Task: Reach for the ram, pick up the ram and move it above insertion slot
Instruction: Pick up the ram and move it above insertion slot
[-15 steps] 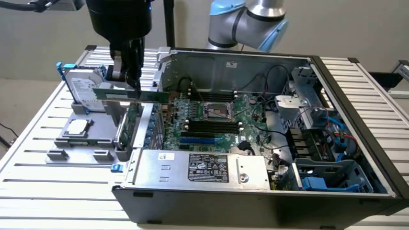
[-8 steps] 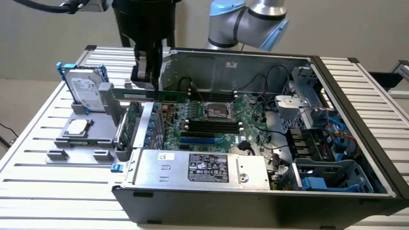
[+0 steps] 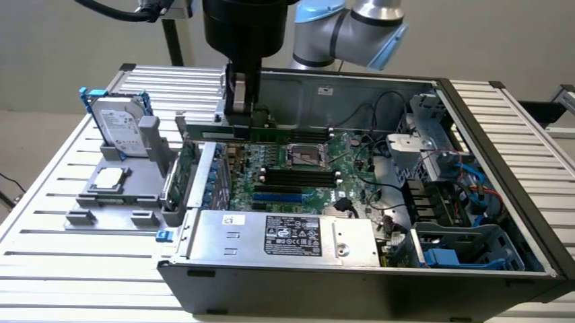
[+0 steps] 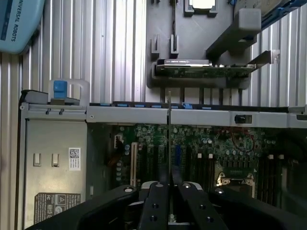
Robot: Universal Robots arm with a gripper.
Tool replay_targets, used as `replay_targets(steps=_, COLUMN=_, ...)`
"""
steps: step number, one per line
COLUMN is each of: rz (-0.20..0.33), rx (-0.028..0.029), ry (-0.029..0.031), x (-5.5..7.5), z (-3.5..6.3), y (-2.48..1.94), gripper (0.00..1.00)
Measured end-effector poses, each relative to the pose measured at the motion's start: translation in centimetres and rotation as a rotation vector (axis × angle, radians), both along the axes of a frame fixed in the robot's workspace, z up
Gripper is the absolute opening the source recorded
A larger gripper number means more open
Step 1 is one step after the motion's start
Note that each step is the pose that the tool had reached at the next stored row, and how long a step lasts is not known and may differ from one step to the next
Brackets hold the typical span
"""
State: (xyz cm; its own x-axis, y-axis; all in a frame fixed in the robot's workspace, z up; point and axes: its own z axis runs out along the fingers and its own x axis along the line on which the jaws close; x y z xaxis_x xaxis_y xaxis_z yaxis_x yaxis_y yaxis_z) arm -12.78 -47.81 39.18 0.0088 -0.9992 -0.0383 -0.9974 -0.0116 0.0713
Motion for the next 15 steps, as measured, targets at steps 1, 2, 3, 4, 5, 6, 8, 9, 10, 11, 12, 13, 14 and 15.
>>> replay_targets(steps=1, rz=0.0, rx=0.0001, ry=-0.0001, x=0.4, z=-0.01, y=0.0, gripper=0.13)
replay_targets(steps=2, rz=0.0, rx=0.0002, ry=-0.0001, x=0.9, z=-0.01, y=0.0, gripper=0.13)
replay_targets(steps=3, rz=0.0, rx=0.0002, ry=-0.0001, x=1.3, z=-0.01, y=0.0, gripper=0.13)
replay_targets(steps=4, rz=0.0, rx=0.0001, ry=-0.0001, x=1.8, z=0.0, y=0.01, gripper=0.13)
replay_targets(steps=5, rz=0.0, rx=0.0001, ry=0.0, x=2.3, z=-0.01, y=0.03, gripper=0.13)
replay_targets(steps=6, rz=0.0, rx=0.0002, ry=0.0, x=2.7, z=-0.01, y=0.06, gripper=0.13)
replay_targets(steps=8, rz=0.0, rx=0.0001, ry=0.0, x=3.6, z=0.0, y=0.15, gripper=0.13)
replay_targets(steps=9, rz=0.0, rx=0.0002, ry=0.0, x=4.1, z=-0.01, y=0.22, gripper=0.13)
replay_targets(steps=10, rz=0.0, rx=0.0001, ry=-0.0001, x=4.5, z=-0.01, y=0.3, gripper=0.13)
replay_targets(steps=11, rz=0.0, rx=0.0001, ry=0.0, x=5.0, z=0.0, y=0.4, gripper=0.13)
replay_targets(steps=12, rz=0.0, rx=0.0, ry=-0.0001, x=5.4, z=-0.01, y=0.53, gripper=0.13)
replay_targets(steps=13, rz=0.0, rx=-0.0001, ry=0.0, x=5.8, z=-0.01, y=0.72, gripper=0.13)
replay_targets(steps=14, rz=0.0, rx=-0.0005, ry=0.0, x=6.1, z=-0.01, y=0.97, gripper=0.13)
replay_targets(steps=15, rz=0.0, rx=-0.0008, ry=0.0, x=6.3, z=-0.01, y=1.26, gripper=0.13)
